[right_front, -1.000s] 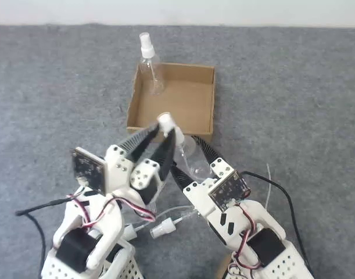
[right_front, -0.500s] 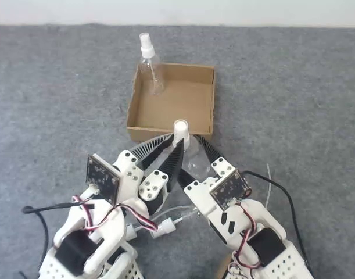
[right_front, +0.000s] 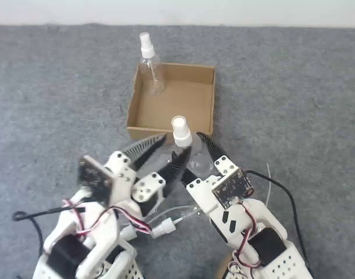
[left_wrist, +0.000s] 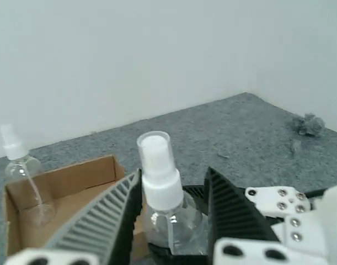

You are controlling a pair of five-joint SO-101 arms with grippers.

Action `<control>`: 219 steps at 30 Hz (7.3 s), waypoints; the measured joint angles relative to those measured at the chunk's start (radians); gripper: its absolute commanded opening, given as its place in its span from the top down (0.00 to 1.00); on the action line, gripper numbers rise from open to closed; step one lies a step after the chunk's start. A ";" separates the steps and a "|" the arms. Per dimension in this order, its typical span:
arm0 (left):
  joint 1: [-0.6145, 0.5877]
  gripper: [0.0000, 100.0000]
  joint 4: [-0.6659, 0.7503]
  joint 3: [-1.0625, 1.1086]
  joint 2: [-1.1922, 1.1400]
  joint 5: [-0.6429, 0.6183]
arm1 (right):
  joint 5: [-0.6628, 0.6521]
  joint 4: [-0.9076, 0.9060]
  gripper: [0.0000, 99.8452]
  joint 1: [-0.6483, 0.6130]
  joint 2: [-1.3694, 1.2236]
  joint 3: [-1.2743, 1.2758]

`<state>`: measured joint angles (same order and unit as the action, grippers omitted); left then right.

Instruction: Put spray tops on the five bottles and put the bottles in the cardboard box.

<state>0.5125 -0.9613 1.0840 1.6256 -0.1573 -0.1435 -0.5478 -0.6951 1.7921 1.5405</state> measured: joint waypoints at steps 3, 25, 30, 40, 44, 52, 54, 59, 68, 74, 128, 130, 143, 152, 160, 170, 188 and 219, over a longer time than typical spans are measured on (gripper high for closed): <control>-0.064 0.83 -0.008 -0.035 0.000 0.000 | 0.000 0.000 0.91 0.005 0.000 0.000; -0.293 0.83 0.261 0.181 -0.006 -0.051 | 0.000 0.000 0.91 -0.081 0.000 0.000; -0.250 0.83 0.267 0.207 -0.002 -0.055 | 0.000 0.000 0.91 -0.078 0.000 0.000; -0.132 0.87 0.287 0.236 0.003 0.012 | -0.002 -0.002 0.91 -0.051 -0.003 0.003; -0.132 0.87 0.278 0.245 -0.009 0.017 | 0.000 0.000 0.91 -0.028 0.008 0.000; -0.186 0.87 0.276 0.245 -0.005 0.017 | 0.000 0.000 0.91 -0.026 0.000 0.000; -0.193 0.87 0.276 0.245 -0.006 0.017 | 0.000 0.000 0.91 -0.026 0.000 0.000; -0.201 0.87 0.275 0.245 -0.006 0.017 | 0.000 0.000 0.91 -0.026 0.000 0.000; -0.218 0.87 0.275 0.172 -0.006 0.018 | 0.000 -0.008 0.91 -0.026 0.000 0.000; -0.393 0.87 0.267 0.152 -0.003 0.018 | 0.000 -0.029 0.91 -0.026 0.000 0.000; -0.898 0.87 0.166 0.433 -0.006 0.018 | 0.000 0.198 0.91 -0.026 -0.766 -0.568; -0.898 0.87 0.166 0.433 -0.006 0.018 | 0.000 0.198 0.91 -0.026 -0.810 -0.597; -0.898 0.87 0.166 0.433 -0.006 0.020 | 0.000 0.471 0.91 0.012 -1.065 -0.641; -0.898 0.87 0.166 0.451 -0.008 0.020 | 0.115 0.493 0.91 0.061 -1.359 -0.859; -0.898 0.87 0.166 0.451 -0.008 0.020 | 0.132 0.586 0.90 0.058 -1.593 -0.954; -0.898 0.87 0.166 0.451 -0.008 0.020 | 0.135 0.870 0.91 0.058 -1.837 -0.954; -0.898 0.87 0.166 0.451 -0.005 0.020 | 0.135 0.933 0.91 0.086 -2.219 -1.203; -0.898 0.87 0.166 0.451 -0.005 0.020 | 0.209 0.933 0.90 0.086 -2.312 -1.274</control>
<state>-0.3851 -0.7956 1.5351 1.6210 -0.1373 0.0652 0.3851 -0.6091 -0.5201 0.2670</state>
